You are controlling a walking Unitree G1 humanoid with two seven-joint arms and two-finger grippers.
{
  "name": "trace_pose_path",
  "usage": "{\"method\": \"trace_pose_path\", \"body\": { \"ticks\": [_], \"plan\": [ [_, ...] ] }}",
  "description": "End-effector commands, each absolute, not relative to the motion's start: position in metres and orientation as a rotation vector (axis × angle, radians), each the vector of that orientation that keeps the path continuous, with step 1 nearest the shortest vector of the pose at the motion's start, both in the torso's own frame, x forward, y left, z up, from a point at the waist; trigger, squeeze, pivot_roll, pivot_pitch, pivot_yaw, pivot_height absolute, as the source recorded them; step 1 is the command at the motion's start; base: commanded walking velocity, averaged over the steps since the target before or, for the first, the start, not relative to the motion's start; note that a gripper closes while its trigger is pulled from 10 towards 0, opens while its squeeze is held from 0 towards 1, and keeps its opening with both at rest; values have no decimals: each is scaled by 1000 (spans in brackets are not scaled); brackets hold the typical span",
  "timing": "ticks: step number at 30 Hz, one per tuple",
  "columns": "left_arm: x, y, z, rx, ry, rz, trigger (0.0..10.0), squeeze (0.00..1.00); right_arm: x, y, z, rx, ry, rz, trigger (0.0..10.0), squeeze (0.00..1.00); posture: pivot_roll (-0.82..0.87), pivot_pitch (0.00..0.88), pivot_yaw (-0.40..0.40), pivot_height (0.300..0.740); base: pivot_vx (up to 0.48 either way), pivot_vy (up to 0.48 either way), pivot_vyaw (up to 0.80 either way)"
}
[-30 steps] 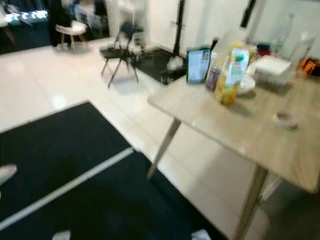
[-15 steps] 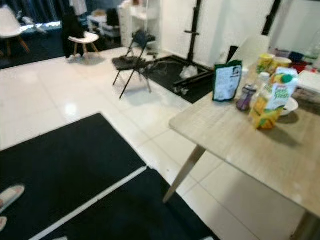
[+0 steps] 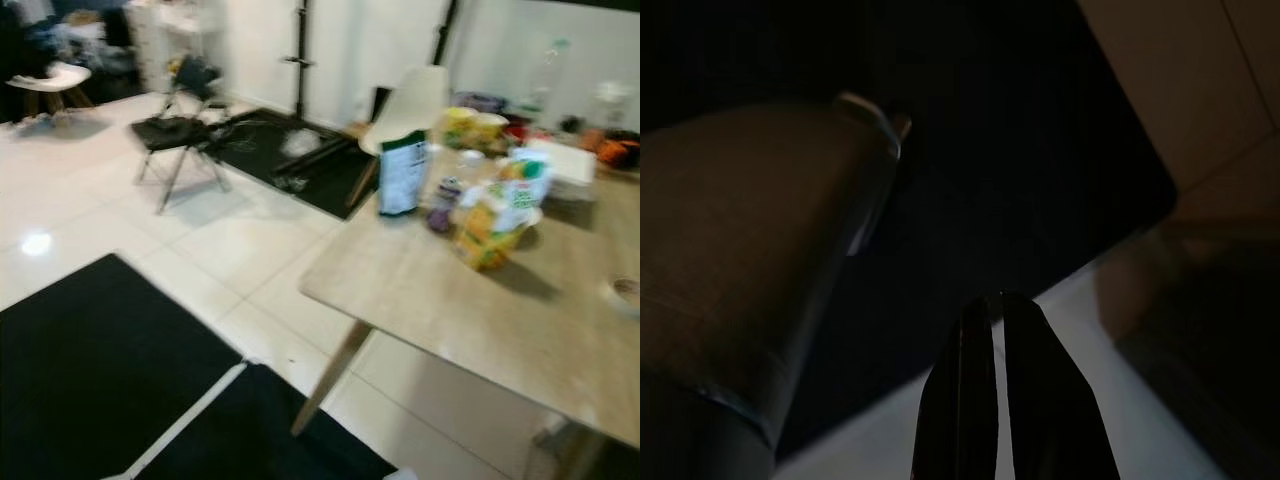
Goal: Restocking fridge
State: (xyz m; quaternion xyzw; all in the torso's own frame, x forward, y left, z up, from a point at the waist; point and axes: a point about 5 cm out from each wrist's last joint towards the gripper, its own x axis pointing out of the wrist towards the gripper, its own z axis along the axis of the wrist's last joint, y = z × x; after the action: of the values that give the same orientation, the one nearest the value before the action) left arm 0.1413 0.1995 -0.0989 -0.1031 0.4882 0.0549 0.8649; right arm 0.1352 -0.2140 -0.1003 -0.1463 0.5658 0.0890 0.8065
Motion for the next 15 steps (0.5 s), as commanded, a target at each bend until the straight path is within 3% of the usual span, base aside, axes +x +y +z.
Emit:
{"method": "trace_pose_path", "body": {
  "ticks": [1, 15],
  "plan": [
    [132, 201, -102, -214, 1050, 125, 10000, 0, 145, -210, -97, -321, 1180, 198, 10000, 0, -90, 0, 15, 740, 394, 0, -769],
    [132, 201, -102, -220, 1049, 131, 10000, 0, 146, -216, -96, -324, 1180, 193, 10000, 0, -90, 0, 15, 740, 378, 0, -773]
  ]
}}
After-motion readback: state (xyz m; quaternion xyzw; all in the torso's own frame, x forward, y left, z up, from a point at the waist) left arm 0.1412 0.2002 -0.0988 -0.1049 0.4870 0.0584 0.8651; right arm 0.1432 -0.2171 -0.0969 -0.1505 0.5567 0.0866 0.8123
